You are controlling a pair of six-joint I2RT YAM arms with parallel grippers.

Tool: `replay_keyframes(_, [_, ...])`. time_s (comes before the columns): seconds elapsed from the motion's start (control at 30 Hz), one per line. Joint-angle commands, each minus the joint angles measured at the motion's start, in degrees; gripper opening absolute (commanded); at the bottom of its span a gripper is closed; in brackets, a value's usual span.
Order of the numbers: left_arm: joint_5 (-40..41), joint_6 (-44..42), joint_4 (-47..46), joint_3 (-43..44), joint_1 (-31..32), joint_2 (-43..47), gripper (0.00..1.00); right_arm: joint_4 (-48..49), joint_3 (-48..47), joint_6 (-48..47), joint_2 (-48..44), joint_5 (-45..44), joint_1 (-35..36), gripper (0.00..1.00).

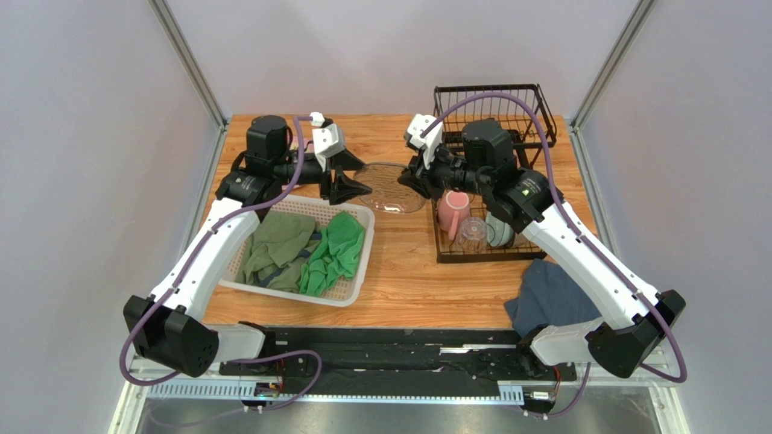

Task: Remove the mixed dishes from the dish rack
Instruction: Place the plate on the plate.

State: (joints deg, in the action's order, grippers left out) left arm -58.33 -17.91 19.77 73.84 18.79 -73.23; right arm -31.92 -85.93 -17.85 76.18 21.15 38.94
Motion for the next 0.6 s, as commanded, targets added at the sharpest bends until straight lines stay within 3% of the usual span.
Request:
replay_keyframes(0.0, [-0.5, 0.9, -3.7, 0.7, 1.3, -1.2, 0.6, 2.3, 0.9, -1.4, -0.9, 1.3, 0.4, 0.04])
replay_keyframes(0.1, [-0.1, 1.5, -4.1, 1.0, 1.9, -1.6, 0.23, 2.5, 1.6, -1.5, -0.9, 1.3, 0.5, 0.09])
replay_keyframes(0.2, [0.7, 2.4, -5.1, 1.1, 2.0, -1.7, 0.0, 2.7, 2.4, -1.9, -1.2, 0.7, 0.5, 0.13])
replay_keyframes(0.27, [1.4, 3.0, -5.4, 1.0, 2.0, -1.7, 0.0, 2.9, 2.9, -2.2, -1.6, 0.2, 0.5, 0.2])
replay_keyframes(0.33, [2.4, 3.5, -6.1, 0.9, 2.0, -1.6, 0.0, 3.0, 3.5, -2.7, -2.0, -0.2, 0.5, 0.38])
replay_keyframes(0.37, [2.9, 3.8, -6.2, 0.7, 2.0, -1.6, 0.0, 3.0, 3.7, -2.8, -2.2, -0.6, 0.5, 0.48])
replay_keyframes(0.4, [4.7, 4.0, -6.7, 0.8, 2.0, -1.5, 0.0, 3.0, 3.8, -2.9, -2.5, -1.6, 0.5, 0.69])
replay_keyframes(0.5, [10.0, 4.6, -7.2, 0.6, 1.8, -1.4, 0.0, 4.0, 4.6, -3.3, -3.4, -6.1, 0.5, 0.98])
replay_keyframes(0.57, [11.6, 6.0, -8.2, 0.3, 0.6, -1.4, 0.0, 5.1, 5.8, -3.5, -4.5, -8.6, 0.5, 1.0])
